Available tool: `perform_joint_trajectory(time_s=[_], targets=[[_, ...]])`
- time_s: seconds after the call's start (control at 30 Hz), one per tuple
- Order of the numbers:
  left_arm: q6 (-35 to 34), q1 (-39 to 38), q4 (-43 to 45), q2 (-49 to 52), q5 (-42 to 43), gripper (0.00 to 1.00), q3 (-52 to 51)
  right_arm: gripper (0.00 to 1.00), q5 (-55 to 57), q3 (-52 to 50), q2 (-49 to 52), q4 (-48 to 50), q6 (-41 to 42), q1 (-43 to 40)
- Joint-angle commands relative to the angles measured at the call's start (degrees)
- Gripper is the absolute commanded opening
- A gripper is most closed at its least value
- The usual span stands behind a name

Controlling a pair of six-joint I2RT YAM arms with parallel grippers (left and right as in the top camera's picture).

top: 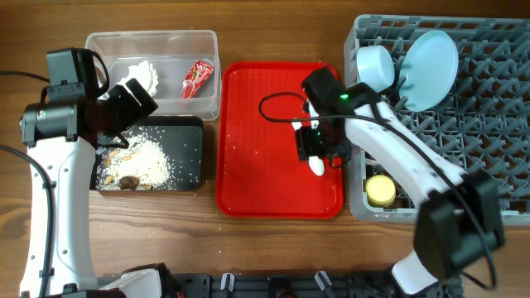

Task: Sort waste into correct bins and load items into the dishwasher rack
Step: 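Move the right gripper to the white spoon and grasp it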

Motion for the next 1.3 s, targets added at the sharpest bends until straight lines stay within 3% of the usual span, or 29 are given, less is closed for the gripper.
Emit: perform_joint_trajectory(time_s=[0.0,0.63,0.73,0.97,1.27], targets=[[0.09,0.26,0.11,-0.37,-0.11,1.00,0.66,0.68,0.83,-2.14,3.78,2.45,1.33,0.13],[0.09,0.26,0.11,-0.37,-0.11,1.00,0.66,0.60,3.54,-8.66,6.60,12.22,1.66,-0.57],[0.09,0.26,0.11,-0.37,-0.11,1.00,0.66,0.53,3.54,-9.75,6.60,13.38,2.78,-0.57],[0.09,0.26,0.11,-0.37,-0.11,1.00,0.66,0.23,2.99,-10.56,6.60,13.94,2.86,-0.57],[0.09,0.26,0.11,-0.37,-0.11,1.00,0.66,0.04,0.13,-10.54,6.58,13.73,2.82,-0.57]])
